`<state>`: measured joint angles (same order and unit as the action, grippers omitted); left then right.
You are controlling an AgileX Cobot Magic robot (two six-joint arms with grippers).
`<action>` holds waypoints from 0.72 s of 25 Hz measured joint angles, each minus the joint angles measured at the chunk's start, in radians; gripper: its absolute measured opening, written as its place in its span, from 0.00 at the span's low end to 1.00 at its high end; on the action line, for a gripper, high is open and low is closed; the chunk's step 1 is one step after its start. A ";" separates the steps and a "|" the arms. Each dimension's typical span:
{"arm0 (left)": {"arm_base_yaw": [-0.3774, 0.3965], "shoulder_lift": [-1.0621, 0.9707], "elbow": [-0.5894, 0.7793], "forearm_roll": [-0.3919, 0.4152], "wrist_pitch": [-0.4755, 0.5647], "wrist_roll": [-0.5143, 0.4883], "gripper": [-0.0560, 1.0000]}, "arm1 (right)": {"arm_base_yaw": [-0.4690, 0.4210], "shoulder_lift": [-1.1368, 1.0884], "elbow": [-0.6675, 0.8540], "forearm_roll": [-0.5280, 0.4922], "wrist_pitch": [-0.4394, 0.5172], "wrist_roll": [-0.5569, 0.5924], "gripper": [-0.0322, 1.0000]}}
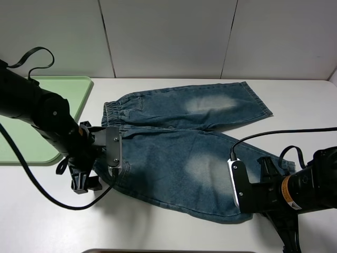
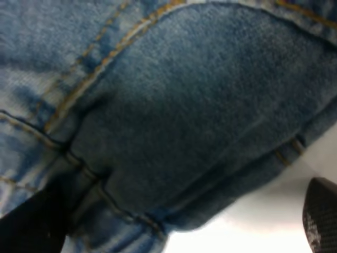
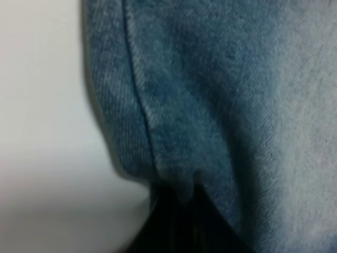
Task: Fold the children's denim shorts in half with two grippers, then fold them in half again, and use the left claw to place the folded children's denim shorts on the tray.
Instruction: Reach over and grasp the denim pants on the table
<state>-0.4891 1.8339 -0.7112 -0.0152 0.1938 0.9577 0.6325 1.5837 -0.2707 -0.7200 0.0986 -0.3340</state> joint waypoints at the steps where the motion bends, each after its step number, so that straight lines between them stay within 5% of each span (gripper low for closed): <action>1: 0.000 0.000 0.000 0.000 -0.015 0.000 0.89 | 0.000 0.001 0.000 0.000 0.000 0.000 0.01; 8: 0.000 0.002 0.000 0.002 -0.059 0.000 0.71 | 0.000 0.001 0.000 0.000 0.000 0.000 0.01; 18: 0.000 0.003 0.000 0.002 -0.047 0.000 0.15 | 0.000 0.001 0.000 0.000 -0.001 0.000 0.01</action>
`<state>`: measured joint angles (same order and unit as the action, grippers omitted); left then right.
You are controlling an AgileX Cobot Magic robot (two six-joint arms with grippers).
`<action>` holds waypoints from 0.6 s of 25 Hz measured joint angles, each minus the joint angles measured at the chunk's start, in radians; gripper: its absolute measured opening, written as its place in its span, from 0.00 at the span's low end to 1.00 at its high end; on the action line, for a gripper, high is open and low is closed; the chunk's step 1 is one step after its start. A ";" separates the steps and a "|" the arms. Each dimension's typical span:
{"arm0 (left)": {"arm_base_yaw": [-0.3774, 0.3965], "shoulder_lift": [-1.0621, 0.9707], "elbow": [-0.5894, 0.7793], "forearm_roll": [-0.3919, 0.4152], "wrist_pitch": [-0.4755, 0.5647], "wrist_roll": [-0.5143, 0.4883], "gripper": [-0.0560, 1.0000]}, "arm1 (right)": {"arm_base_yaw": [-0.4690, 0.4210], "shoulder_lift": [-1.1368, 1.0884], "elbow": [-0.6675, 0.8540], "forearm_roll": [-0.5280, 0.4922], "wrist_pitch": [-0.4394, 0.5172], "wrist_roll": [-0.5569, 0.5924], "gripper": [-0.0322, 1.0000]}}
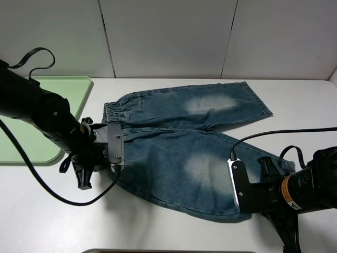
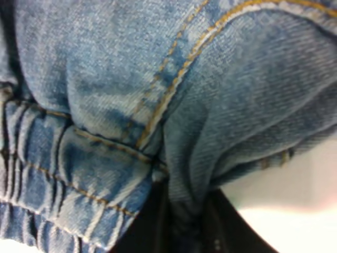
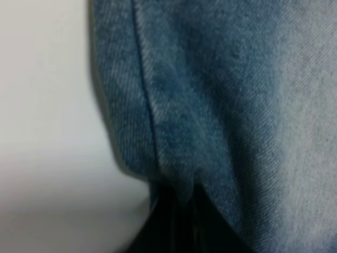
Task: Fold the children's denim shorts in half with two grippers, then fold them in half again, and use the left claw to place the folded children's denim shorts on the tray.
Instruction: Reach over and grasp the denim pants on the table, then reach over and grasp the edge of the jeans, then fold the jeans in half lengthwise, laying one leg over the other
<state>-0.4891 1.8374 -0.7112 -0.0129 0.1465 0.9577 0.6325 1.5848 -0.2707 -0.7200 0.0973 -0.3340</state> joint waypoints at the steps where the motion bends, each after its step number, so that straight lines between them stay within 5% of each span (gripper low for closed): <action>1: 0.000 0.000 0.000 0.000 0.002 -0.001 0.14 | 0.000 0.000 0.000 0.000 0.000 0.000 0.01; 9: 0.000 0.000 -0.001 0.000 0.008 -0.080 0.14 | 0.000 0.005 -0.019 0.024 0.022 0.012 0.01; 15: 0.000 -0.002 -0.004 0.000 0.030 -0.139 0.14 | 0.000 0.014 -0.123 0.094 0.055 0.224 0.01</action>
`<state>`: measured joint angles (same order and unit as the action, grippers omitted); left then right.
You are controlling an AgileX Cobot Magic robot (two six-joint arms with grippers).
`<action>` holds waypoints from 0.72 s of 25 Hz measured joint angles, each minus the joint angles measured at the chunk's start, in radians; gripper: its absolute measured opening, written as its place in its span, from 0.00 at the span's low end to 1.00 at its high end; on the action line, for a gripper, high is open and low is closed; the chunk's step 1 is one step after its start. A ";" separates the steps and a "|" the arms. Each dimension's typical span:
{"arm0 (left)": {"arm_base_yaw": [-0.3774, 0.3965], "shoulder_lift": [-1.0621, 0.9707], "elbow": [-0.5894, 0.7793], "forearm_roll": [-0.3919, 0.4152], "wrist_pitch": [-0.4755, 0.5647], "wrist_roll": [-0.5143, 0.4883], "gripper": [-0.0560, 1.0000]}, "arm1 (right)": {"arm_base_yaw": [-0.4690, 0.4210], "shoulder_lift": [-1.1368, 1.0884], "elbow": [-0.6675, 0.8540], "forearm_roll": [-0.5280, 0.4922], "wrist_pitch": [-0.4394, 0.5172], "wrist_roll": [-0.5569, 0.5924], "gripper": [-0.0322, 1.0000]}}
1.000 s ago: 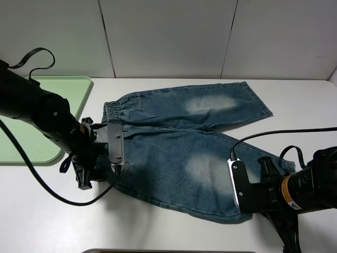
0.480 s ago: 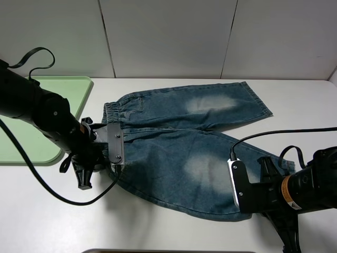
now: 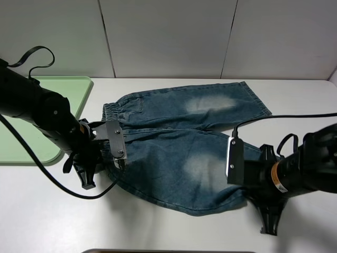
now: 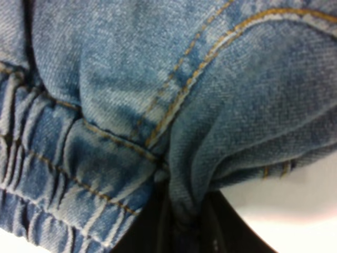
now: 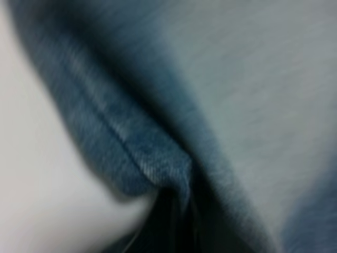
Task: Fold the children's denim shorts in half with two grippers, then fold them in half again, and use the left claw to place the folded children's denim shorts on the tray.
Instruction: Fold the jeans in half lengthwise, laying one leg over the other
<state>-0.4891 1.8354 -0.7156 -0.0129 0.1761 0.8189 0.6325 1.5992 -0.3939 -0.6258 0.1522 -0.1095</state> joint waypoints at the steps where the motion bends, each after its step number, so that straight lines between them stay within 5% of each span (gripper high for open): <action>1: 0.000 0.000 0.000 0.000 0.001 -0.012 0.14 | 0.000 0.000 -0.027 0.004 0.012 0.056 0.01; 5: 0.000 -0.003 0.000 0.000 0.008 -0.052 0.14 | 0.000 0.001 -0.122 0.006 0.112 0.215 0.01; 10: 0.000 -0.064 0.001 0.000 0.031 -0.097 0.14 | 0.000 0.000 -0.200 0.006 0.263 0.248 0.01; 18: 0.000 -0.248 0.001 0.000 -0.019 -0.181 0.14 | 0.000 -0.095 -0.245 -0.028 0.307 0.276 0.01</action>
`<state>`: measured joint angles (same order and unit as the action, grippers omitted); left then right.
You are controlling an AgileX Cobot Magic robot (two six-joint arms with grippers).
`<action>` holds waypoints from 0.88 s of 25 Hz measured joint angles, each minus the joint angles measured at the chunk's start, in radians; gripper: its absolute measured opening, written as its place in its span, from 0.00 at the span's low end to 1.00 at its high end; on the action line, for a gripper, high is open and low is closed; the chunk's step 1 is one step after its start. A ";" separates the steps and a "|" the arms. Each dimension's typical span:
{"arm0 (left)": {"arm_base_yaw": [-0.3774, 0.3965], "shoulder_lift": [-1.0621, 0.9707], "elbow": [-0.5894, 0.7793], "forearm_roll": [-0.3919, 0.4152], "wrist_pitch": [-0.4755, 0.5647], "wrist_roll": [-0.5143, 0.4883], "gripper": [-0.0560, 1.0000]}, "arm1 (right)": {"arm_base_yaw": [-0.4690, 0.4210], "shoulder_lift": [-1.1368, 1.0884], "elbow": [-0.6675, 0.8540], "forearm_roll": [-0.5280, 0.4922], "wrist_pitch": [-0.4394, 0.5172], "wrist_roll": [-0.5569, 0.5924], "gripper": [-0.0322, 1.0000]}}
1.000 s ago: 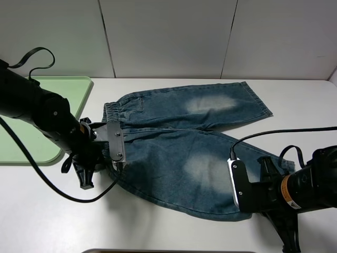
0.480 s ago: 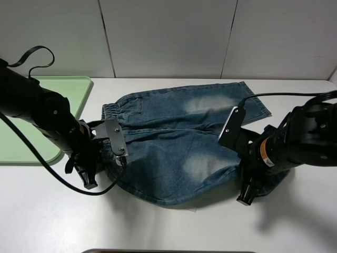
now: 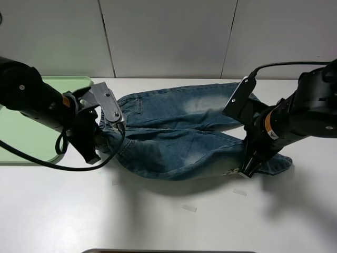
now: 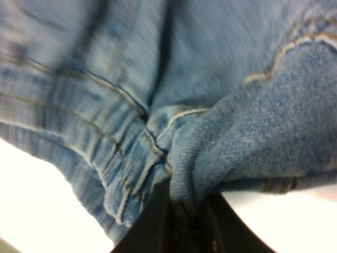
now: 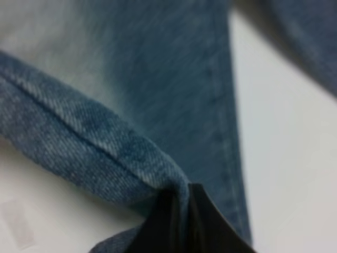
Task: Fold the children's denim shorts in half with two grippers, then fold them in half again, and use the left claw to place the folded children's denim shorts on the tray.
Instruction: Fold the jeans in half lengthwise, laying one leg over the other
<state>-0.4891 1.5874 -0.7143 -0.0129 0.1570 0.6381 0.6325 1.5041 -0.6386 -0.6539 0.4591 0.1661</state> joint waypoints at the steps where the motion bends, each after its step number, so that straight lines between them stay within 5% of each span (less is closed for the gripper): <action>1: 0.000 -0.017 0.000 0.000 -0.016 -0.012 0.14 | 0.000 -0.016 -0.006 -0.014 0.000 0.012 0.01; 7: 0.000 -0.045 0.000 0.000 -0.115 -0.045 0.14 | -0.009 -0.048 -0.056 -0.143 -0.001 0.110 0.01; 14: 0.001 -0.044 0.000 -0.001 -0.305 -0.084 0.14 | -0.120 -0.048 -0.111 -0.214 -0.016 0.195 0.01; 22: 0.078 -0.044 0.000 -0.001 -0.421 -0.089 0.14 | -0.238 -0.048 -0.145 -0.226 -0.156 0.200 0.01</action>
<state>-0.4106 1.5432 -0.7143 -0.0140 -0.2639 0.5488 0.3943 1.4557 -0.7840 -0.8797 0.3028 0.3658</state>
